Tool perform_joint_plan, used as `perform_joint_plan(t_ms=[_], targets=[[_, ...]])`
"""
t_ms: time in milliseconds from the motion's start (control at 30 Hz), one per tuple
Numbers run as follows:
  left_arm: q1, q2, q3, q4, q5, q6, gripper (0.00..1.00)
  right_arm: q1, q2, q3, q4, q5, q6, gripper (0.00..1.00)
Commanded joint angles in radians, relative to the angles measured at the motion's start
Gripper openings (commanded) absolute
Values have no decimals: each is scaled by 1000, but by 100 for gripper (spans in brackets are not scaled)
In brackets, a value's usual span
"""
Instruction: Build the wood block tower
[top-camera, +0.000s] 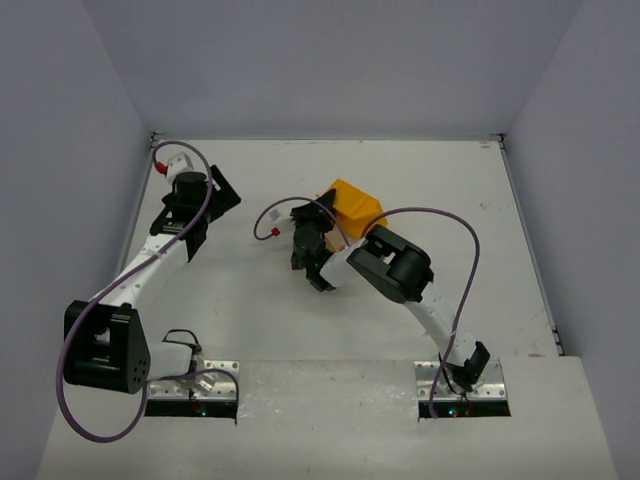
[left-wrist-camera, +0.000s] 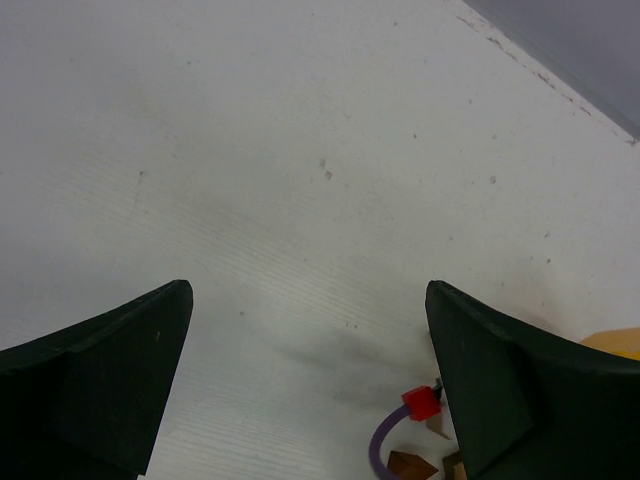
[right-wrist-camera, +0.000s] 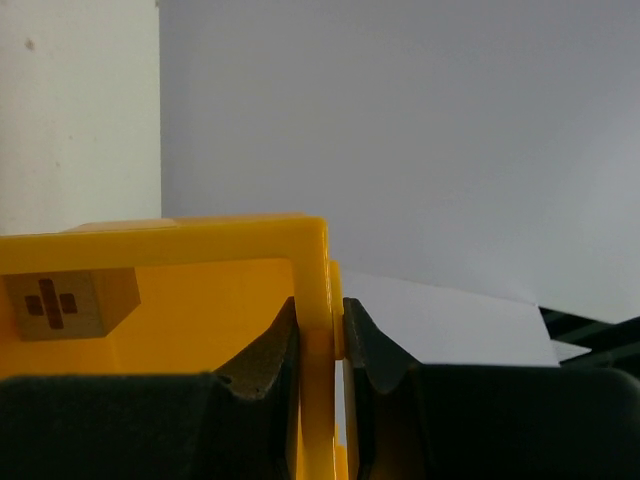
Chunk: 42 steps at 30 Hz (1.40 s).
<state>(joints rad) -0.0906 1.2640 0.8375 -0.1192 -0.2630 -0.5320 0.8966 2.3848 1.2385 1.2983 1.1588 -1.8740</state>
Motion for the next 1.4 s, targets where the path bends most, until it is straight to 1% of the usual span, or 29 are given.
perform_joint_plan(t_ms=[0, 133, 233, 333, 433, 533, 567, 633, 667, 733, 767, 900, 1033, 1100, 1300, 1367], targets=[[0, -9, 8, 18, 28, 1, 100, -64, -121, 42, 358, 96, 50, 3], [0, -9, 6, 21, 30, 3, 100, -118, -165, 29, 351, 146, 118, 1], [-1, -8, 6, 23, 36, 3, 100, -206, -222, 21, 351, 212, 177, 0], [0, -9, 5, 28, 58, 7, 100, -289, -252, 21, 346, 254, 194, 0], [0, -8, 0, 39, 72, 10, 100, -332, -259, 23, 347, 276, 165, 0], [0, -8, -2, 46, 67, 11, 100, -303, -272, -14, 340, 277, 145, 0], [0, -9, -1, 46, 68, 12, 100, -275, -271, -30, 291, 264, 129, 0], [0, -9, 4, 44, 67, 13, 100, -217, -258, -84, 231, 165, 65, 0], [-1, -9, 5, 43, 66, 14, 100, -193, -235, -95, 268, 147, 14, 0], [-2, -9, 3, 42, 62, 15, 100, -161, -199, -62, 335, 174, -73, 0], [-2, -9, 3, 39, 56, 15, 100, -136, -153, -38, 348, 172, -96, 0], [-1, -8, 4, 36, 46, 13, 100, -104, -78, -13, 356, 180, -131, 0], [0, -5, 0, 48, 58, 13, 100, -63, -10, 20, 361, 175, -214, 0], [0, 0, 2, 51, 61, 16, 100, -44, 6, 50, 360, 164, -217, 0], [-1, 1, 3, 45, 59, 15, 100, -39, 12, 109, 360, 192, -261, 0], [0, 1, 3, 46, 59, 15, 100, -40, 9, 123, 360, 184, -250, 0]])
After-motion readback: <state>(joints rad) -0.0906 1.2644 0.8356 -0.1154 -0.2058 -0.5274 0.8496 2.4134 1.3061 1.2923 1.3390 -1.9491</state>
